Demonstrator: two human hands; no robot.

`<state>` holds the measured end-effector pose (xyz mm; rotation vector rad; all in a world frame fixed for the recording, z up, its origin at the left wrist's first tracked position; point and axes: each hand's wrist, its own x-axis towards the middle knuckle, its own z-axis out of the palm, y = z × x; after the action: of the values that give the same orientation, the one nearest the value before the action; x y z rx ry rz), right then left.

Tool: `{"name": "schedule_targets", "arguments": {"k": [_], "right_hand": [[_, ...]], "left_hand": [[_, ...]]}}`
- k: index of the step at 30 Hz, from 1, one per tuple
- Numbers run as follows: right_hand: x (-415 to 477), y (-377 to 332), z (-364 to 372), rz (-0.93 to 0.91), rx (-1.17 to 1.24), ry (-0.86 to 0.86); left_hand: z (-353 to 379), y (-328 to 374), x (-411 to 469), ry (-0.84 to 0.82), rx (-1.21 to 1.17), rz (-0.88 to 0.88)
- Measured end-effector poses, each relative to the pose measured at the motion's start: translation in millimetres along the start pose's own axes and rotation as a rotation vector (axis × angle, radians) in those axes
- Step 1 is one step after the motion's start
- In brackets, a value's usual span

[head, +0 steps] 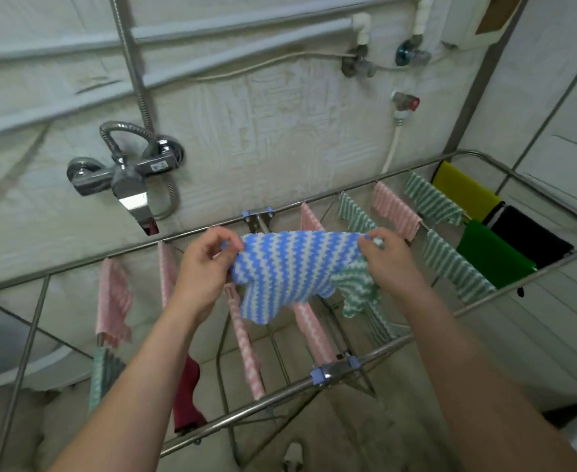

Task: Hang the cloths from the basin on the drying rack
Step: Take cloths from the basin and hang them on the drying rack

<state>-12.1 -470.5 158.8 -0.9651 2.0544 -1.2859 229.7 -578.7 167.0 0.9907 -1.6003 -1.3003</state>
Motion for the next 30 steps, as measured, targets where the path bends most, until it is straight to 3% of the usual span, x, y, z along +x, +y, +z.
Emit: {"name": "schedule_targets", "arguments": {"k": [4,7,11,18,26,30], "right_hand": [[37.8,-5.8,17.5,-0.152,-0.298,0.081],[67.1,-5.7,29.5,-0.218,-0.493,0.047],[102.5,-8.4,58.4,-0.192,-0.643,-0.003],[149.0,2.7,105.9,-0.134,-0.7,0.036],[183.9,21.3,143.1,0.031,-0.47,0.03],[185.8,18.6,147.8,0.031,-0.361,-0.006]], "left_hand": [[-5.1,-26.3,36.8,-0.021,0.233,0.049],[-5.8,-43.7,58.2,-0.031,0.401,0.117],[-8.4,-72.6,90.9,0.021,0.503,0.091],[-8.1,-113.8,134.9,-0.03,0.569,-0.016],[0.2,-128.6,157.2,0.039,0.737,-0.107],[0.3,-122.4,165.6,0.157,0.648,-0.121]]}}
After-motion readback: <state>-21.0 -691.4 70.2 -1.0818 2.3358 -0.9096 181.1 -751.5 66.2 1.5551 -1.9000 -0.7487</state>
